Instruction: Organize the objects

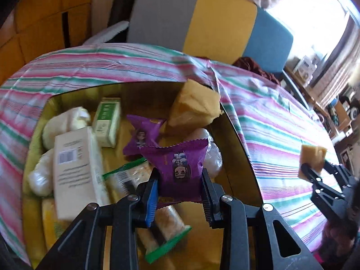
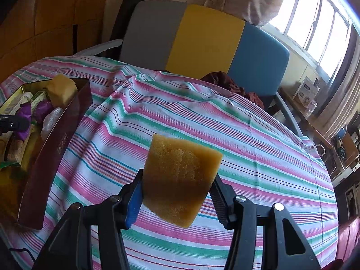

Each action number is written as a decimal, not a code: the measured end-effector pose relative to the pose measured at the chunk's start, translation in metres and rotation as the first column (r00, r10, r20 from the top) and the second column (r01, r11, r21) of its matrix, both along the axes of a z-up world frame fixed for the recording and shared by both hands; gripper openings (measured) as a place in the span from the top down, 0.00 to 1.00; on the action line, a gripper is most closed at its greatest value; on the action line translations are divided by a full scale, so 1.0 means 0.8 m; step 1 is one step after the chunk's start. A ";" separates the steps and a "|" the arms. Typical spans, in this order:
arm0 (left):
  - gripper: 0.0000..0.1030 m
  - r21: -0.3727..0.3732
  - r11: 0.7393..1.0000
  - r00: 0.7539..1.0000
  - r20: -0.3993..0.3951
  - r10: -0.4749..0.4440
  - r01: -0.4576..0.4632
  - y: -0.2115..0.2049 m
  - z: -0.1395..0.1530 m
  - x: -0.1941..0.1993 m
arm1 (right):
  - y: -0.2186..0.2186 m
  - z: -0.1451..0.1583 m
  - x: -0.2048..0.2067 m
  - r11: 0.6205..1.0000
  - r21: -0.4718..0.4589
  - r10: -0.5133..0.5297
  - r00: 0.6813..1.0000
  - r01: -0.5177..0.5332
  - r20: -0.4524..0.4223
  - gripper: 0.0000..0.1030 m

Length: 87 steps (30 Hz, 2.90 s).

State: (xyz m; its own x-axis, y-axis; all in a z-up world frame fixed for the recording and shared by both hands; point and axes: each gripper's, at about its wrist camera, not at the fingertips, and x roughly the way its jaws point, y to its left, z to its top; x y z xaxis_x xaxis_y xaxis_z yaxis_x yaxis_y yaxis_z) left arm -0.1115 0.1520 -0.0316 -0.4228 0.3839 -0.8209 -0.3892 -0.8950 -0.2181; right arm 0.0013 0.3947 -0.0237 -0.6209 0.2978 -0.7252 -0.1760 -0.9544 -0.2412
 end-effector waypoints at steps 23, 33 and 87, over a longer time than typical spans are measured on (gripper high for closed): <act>0.39 -0.081 0.989 0.942 -0.323 0.094 -0.126 -0.045 0.052 0.058 | -0.023 0.019 -0.005 0.991 -0.128 0.026 1.000 -0.026 -0.005 0.46; 0.33 -0.073 0.975 0.919 -0.356 0.170 -0.208 -0.102 0.068 0.080 | -0.172 0.045 -0.015 0.921 -0.224 0.320 0.947 -0.318 -0.030 0.46; 0.00 -0.082 0.936 0.882 -0.370 0.291 -0.343 -0.163 0.064 0.144 | -0.226 0.053 0.025 0.973 -0.209 0.074 0.990 -0.099 -0.123 0.30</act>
State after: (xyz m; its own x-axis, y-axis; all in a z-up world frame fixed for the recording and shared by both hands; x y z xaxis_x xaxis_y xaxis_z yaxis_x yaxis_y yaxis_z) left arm 0.0035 0.0214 0.0200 -0.7694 0.0725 -0.6346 -0.1063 -0.9942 0.0154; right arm 0.0216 0.2139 0.0183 -0.7193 0.0850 -0.6894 -0.1046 -0.9944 -0.0134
